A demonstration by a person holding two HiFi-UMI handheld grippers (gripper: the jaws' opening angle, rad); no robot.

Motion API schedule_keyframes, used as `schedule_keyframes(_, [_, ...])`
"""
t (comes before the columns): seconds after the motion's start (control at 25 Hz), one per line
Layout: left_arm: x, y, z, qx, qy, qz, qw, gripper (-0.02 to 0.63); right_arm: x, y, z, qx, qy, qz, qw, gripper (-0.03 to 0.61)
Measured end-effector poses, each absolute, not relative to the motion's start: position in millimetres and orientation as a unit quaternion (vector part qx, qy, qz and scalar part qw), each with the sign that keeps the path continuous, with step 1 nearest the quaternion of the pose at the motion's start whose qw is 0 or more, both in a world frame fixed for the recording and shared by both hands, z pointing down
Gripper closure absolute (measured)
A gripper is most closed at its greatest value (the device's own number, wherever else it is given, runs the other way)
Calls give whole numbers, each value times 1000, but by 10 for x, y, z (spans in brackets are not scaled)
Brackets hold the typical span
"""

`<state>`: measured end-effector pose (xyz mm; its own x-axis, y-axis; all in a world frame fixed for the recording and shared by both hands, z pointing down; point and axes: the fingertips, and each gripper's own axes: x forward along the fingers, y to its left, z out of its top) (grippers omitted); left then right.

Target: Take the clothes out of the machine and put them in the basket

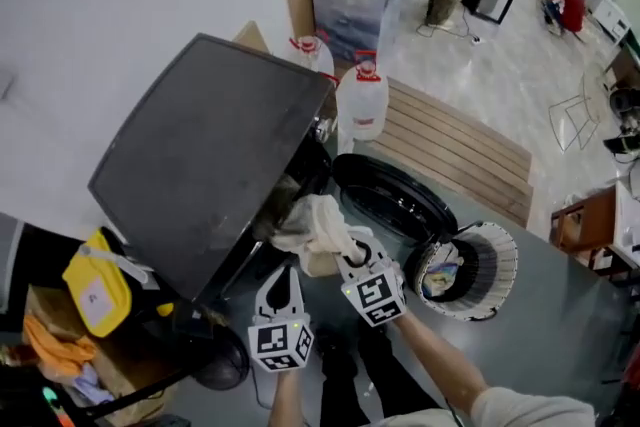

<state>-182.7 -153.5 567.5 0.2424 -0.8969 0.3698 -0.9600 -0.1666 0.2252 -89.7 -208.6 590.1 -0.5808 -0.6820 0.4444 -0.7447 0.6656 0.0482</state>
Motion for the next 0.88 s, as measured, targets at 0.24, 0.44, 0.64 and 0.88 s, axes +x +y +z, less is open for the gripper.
schedule_keyframes(0.24, [-1896,-1512,4649,762,-614,81,190,595,-820,-1904,4726,416,-886,76,192,504])
schedule_keyframes(0.44, [-1726,-1350,4016,771,-611,71,167,595,-573,-1619,3972,431,-885,62,167,505])
schedule_keyframes(0.64, [-1611,-1295,3437,781,-607,57,138,595,-429,-1480,3291,444,-885,38,136,505])
schedule_keyframes(0.88, [-1383,-1238,2979,800,-587,56,112,595,-113,-1348,2743,472,-875,30,106,505])
